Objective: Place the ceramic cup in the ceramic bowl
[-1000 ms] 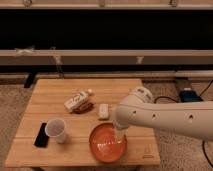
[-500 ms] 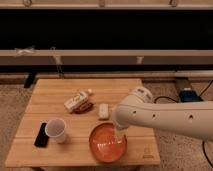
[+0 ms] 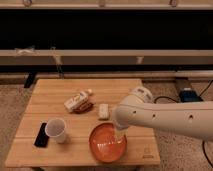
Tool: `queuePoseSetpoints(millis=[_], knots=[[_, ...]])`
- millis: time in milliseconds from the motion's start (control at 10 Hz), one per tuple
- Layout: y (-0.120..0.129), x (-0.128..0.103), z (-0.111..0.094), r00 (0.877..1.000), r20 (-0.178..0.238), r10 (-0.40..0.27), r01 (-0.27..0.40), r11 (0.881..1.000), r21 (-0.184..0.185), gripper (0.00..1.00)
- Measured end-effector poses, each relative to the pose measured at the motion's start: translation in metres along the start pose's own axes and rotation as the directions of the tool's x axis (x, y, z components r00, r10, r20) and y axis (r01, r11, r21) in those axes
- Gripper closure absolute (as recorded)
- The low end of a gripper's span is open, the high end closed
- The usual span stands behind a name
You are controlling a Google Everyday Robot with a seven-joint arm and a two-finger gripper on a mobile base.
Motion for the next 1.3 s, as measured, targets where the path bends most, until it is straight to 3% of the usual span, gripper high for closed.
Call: queuePoseSetpoints(millis=[800,900,1100,1300], knots=[[0.000,0.000,0.000,1.000,-0.001,-0.002,0.002,1.000,0.000,0.20],[0.000,-0.004,-0.002,0.999,0.013,-0.030,0.030,1.000,0.005,0.20],[0.003,-0.034,-0.008,0.991,0.054,-0.126,0.125,0.992,0.012,0.20],[0.011,-0.081,-0.016,0.964,0.104,-0.244,0.243,0.970,0.024,0.20]])
